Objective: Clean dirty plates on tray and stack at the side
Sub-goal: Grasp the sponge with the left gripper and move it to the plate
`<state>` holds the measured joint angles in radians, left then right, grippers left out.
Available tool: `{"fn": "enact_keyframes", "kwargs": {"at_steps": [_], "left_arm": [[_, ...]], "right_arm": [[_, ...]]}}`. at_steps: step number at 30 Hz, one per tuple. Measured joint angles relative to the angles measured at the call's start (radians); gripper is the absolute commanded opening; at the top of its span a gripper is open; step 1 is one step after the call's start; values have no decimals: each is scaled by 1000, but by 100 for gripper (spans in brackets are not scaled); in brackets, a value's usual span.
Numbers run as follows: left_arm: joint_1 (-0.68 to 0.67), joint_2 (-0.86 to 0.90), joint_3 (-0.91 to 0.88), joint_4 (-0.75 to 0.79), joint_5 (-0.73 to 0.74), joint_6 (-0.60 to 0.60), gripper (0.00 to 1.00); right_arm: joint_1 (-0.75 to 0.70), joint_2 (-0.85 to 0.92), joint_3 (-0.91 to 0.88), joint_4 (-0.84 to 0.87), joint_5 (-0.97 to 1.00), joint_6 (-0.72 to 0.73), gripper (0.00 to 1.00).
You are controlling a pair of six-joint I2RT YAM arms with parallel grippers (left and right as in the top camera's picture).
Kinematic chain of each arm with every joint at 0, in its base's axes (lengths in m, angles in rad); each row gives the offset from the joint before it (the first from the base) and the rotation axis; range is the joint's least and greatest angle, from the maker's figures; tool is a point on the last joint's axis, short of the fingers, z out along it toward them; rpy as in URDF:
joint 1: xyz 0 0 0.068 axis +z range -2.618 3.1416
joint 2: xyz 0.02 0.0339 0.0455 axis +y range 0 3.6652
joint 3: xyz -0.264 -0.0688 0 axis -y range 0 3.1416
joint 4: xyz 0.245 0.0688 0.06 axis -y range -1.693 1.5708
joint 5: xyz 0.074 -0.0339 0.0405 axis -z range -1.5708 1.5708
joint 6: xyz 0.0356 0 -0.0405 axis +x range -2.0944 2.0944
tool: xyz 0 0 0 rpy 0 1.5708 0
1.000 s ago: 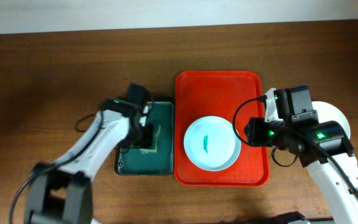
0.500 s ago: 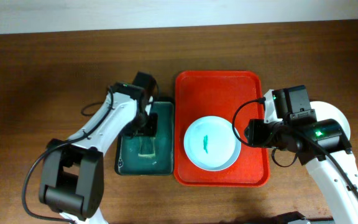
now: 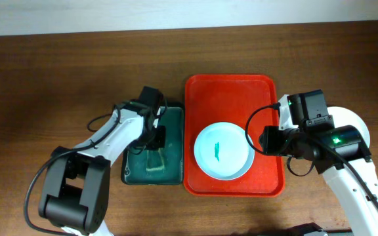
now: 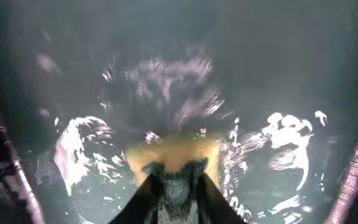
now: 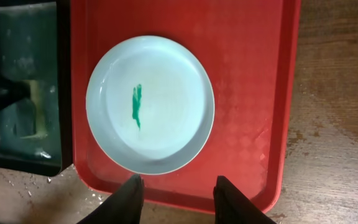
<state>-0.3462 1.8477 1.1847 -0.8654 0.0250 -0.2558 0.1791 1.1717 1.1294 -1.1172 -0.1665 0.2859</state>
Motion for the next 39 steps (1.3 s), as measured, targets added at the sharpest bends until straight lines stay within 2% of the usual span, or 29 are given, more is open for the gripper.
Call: {"fn": "enact_keyframes", "kwargs": {"at_steps": [2, 6, 8, 10, 11, 12, 15, 17, 21, 23, 25, 28, 32, 36, 39], "left_arm": [[0, 3, 117, -165, 0, -5, 56], [0, 0, 208, -275, 2, -5, 47], [0, -1, 171, -257, 18, -12, 33], [-1, -2, 97, -190, 27, -29, 28], [-6, -3, 21, -136, 29, -38, 17], [-11, -2, -22, -101, 31, -48, 0], [-31, -14, -97, -37, 45, -71, 0], [-33, -15, -96, -39, 47, -77, 0], [-34, -14, 10, -152, 42, -77, 0], [-34, -6, 144, -254, 14, -69, 0], [-34, -7, 256, -295, -17, -58, 0], [-34, -7, 288, -304, -37, -53, 0], [-34, -7, 288, -304, -27, -51, 0], [-51, -7, 287, -224, 108, -50, 0], [-134, -7, 287, -115, 182, -51, 0]], "right_arm": [[0, 0, 0, -7, 0, 0, 39], [0, 0, 0, -5, 4, -1, 39], [0, 0, 0, -5, 15, 0, 39], [0, 0, 0, -6, 25, -1, 39], [0, 1, 0, -6, 28, 0, 40], [0, 1, 0, -5, 31, -1, 40], [0, 1, 0, -6, 35, -2, 35], [0, 1, 0, -7, 47, 14, 38], [-34, 4, 0, -15, 128, 149, 40], [-98, 26, 0, -13, 110, 127, 40], [-140, 71, 0, -20, 24, 4, 40], [-154, 169, 0, -29, -42, -81, 39], [-154, 312, 0, -12, -72, -112, 39], [-154, 404, -8, 50, -99, -122, 39], [-154, 445, -56, 128, -106, -128, 39]]}}
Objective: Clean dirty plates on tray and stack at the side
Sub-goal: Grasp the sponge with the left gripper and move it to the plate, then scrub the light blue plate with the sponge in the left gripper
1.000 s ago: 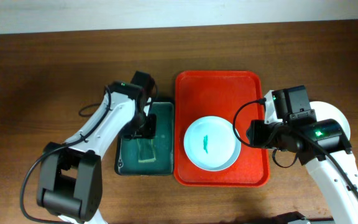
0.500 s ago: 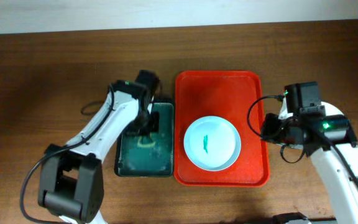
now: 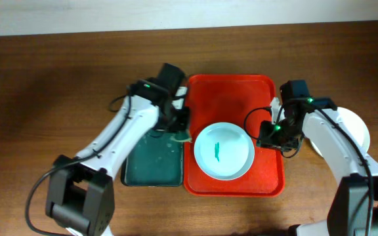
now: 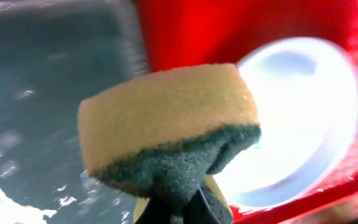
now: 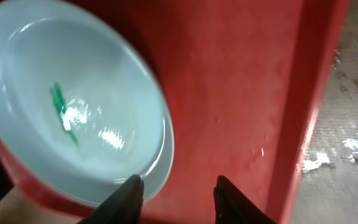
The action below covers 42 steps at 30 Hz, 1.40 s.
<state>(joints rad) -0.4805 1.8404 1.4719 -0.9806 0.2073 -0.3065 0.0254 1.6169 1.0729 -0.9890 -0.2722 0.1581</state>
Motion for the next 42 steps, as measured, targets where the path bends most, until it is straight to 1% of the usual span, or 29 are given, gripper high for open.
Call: {"fn": "enact_keyframes", "kwargs": {"at_steps": [1, 3, 5, 7, 8, 9, 10, 11, 12, 16, 20, 23, 25, 28, 29, 32, 38, 41, 42], "left_arm": [[-40, 0, 0, 24, 16, -3, 0], [-106, 1, 0, 67, 30, -13, 0], [-169, 8, 0, 111, 40, -24, 0], [-204, 34, 0, 125, 45, -36, 0], [-215, 58, 0, 132, 48, -47, 0], [-217, 91, 0, 135, 48, -58, 0], [-217, 107, 0, 138, 48, -61, 0], [-216, 119, 0, 138, 48, -62, 0], [-215, 137, 0, 138, 48, -66, 0], [-224, 182, 0, 165, 55, -73, 0], [-255, 266, 1, 225, 123, -80, 0], [-255, 285, 16, 211, 140, -82, 0], [-254, 291, 35, 182, 100, -113, 0], [-240, 293, 58, 129, 30, -126, 0], [-214, 294, 66, 105, -26, -131, 0], [-169, 294, 75, 79, -92, -122, 0], [-174, 294, 75, 85, -80, -79, 0], [-194, 294, 72, 138, -63, -75, 0], [-205, 296, 71, 170, -27, -75, 0]], "right_arm": [[0, 10, -26, 27, 0, -1, 38], [3, 23, -76, 91, -8, -1, 34], [16, 31, -137, 182, -26, 1, 32], [42, 32, -174, 259, -34, 18, 29], [63, 33, -195, 301, -37, 27, 22], [89, 37, -217, 348, -35, 45, 17], [102, 39, -226, 367, -21, 66, 13], [113, 39, -228, 384, -2, 95, 8], [115, 39, -228, 392, 13, 118, 4], [115, 39, -228, 398, 23, 159, 4], [115, 39, -228, 393, 24, 164, 4], [114, 39, -228, 388, 25, 168, 4], [114, 39, -228, 386, 25, 170, 4], [115, 39, -228, 384, 18, 175, 4], [115, 39, -228, 385, 16, 176, 4], [115, 39, -228, 384, 10, 179, 4], [115, 39, -227, 373, 9, 179, 4], [113, 37, -227, 358, 18, 183, 4], [113, 37, -226, 357, 20, 182, 4]]}}
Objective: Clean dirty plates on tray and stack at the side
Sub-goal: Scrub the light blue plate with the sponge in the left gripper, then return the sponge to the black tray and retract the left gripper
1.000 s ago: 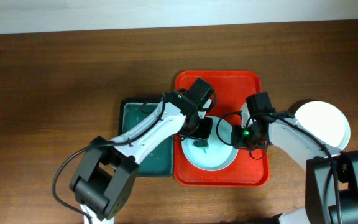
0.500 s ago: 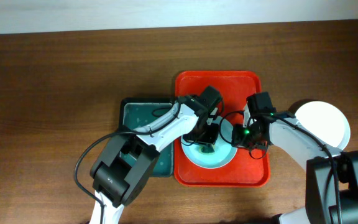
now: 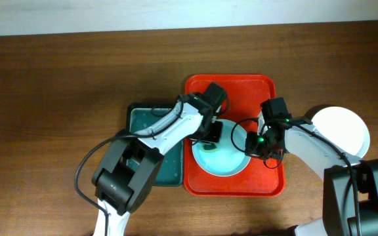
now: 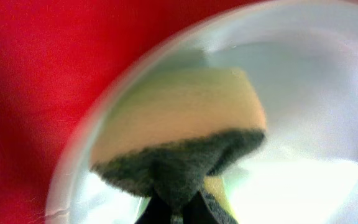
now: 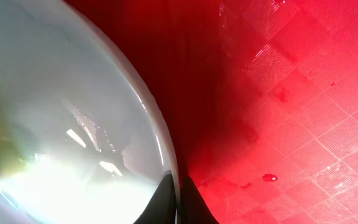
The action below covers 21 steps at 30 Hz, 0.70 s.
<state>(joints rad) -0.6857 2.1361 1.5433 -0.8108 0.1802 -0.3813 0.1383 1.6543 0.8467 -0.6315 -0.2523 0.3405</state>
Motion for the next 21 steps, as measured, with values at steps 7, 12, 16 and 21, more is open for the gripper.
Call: {"fn": "enact_keyframes", "kwargs": {"at_steps": [7, 12, 16, 21], "left_arm": [[-50, 23, -1, 41, 206, 0, 0], [65, -6, 2, -124, 220, 43, 0], [167, -215, 19, -271, 71, 101, 0], [228, -360, 4, -327, -168, 121, 0]], "right_arm": [[0, 0, 1, -10, 3, 0, 4], [0, 0, 2, -14, 3, -1, 4], [0, 0, 2, -18, 3, 0, 4], [0, 0, 3, -21, 3, 0, 4]]}}
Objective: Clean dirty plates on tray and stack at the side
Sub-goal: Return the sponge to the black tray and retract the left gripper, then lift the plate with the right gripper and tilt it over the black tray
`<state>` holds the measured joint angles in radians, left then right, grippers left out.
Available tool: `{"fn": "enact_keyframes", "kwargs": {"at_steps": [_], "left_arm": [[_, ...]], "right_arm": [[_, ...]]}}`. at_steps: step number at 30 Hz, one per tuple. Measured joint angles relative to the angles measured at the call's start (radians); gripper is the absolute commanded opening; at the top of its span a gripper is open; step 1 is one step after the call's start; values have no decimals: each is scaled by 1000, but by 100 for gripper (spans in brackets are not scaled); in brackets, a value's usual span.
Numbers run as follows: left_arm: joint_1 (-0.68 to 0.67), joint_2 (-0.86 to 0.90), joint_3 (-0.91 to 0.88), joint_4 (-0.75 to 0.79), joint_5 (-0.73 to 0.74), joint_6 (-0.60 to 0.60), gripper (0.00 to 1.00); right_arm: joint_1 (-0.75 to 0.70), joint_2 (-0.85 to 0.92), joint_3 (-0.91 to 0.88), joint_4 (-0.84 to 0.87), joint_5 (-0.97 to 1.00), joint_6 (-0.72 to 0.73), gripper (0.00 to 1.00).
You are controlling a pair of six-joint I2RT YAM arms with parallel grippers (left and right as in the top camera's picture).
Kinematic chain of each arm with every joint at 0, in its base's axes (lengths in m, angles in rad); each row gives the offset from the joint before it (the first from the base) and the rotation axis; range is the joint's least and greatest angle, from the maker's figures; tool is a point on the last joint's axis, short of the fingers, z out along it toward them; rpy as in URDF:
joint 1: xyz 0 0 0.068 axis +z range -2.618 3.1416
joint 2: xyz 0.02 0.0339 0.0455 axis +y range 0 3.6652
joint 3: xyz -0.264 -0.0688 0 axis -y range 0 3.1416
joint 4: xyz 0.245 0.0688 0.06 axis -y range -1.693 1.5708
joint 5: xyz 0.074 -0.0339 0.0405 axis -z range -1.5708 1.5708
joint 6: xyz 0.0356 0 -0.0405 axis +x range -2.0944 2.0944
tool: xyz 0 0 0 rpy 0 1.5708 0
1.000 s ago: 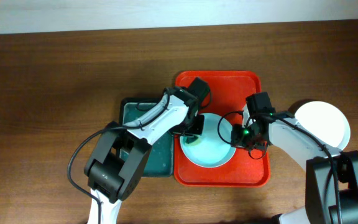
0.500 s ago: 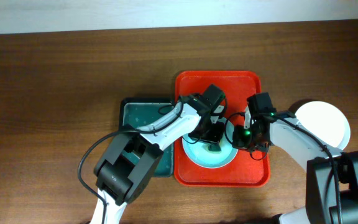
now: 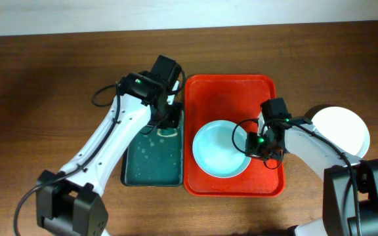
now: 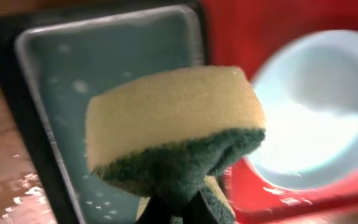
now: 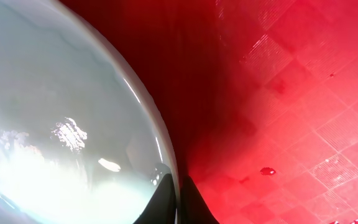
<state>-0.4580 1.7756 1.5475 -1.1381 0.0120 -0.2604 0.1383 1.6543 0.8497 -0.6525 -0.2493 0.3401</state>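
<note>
A pale blue plate (image 3: 220, 149) lies on the red tray (image 3: 231, 88), and no green mark shows on it. My right gripper (image 3: 249, 143) is shut on the plate's right rim; in the right wrist view its fingers (image 5: 179, 186) pinch the rim of the plate (image 5: 61, 124). My left gripper (image 3: 169, 121) hangs over the top right corner of the dark green basin (image 3: 151, 164). It is shut (image 4: 182, 205) on a yellow and green sponge (image 4: 173, 118).
A white plate (image 3: 340, 131) sits on the wooden table just right of the tray. The basin (image 4: 61, 93) holds water with suds. The tray's far half (image 5: 278, 93) is wet and bare.
My left gripper has moved with the sponge from the plate to above the basin's top right corner. The plate now shows bare and unmarked. My right gripper still holds the rim.
At first the left gripper held the sponge down in the basin, and the right hung open near a plate with a green smear. Then the sponge was at the tray's edge. Then it lay on the plate with the right gripper shut on the rim. Now the smear is gone.
</note>
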Motion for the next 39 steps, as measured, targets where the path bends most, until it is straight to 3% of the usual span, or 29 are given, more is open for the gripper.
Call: {"fn": "enact_keyframes", "kwargs": {"at_steps": [4, 7, 8, 9, 16, 21, 26, 29, 33, 39], "left_arm": [[43, 26, -293, 229, -60, -8, 18], [45, 31, -396, 299, -64, -19, 54], [47, 31, -404, 298, -61, -16, 71], [50, 31, -405, 294, -53, -21, 80], [192, -80, -258, 83, 103, -20, 100], [367, -359, -210, 50, 124, -19, 100], [530, -494, -210, 35, 130, -19, 99], [547, -533, -210, 3, 130, -19, 99], [546, -538, -210, -27, 131, -19, 99], [546, -538, -210, -64, 131, -19, 99]], "right_arm": [[0, 0, 1, -5, 0, 0, 4], [0, 0, 1, -6, 0, -2, 5], [0, 0, 1, -7, 0, -5, 5], [0, 0, 1, -10, 0, -10, 5], [1, -202, 148, -308, 55, -64, 4], [58, -315, 372, -402, 138, -67, 4], [277, -313, 476, -333, 257, -71, 4], [420, -272, 484, -251, 325, -52, 4], [560, -85, 488, -104, 403, -29, 4], [685, -27, 490, -98, 610, -25, 4]]}}
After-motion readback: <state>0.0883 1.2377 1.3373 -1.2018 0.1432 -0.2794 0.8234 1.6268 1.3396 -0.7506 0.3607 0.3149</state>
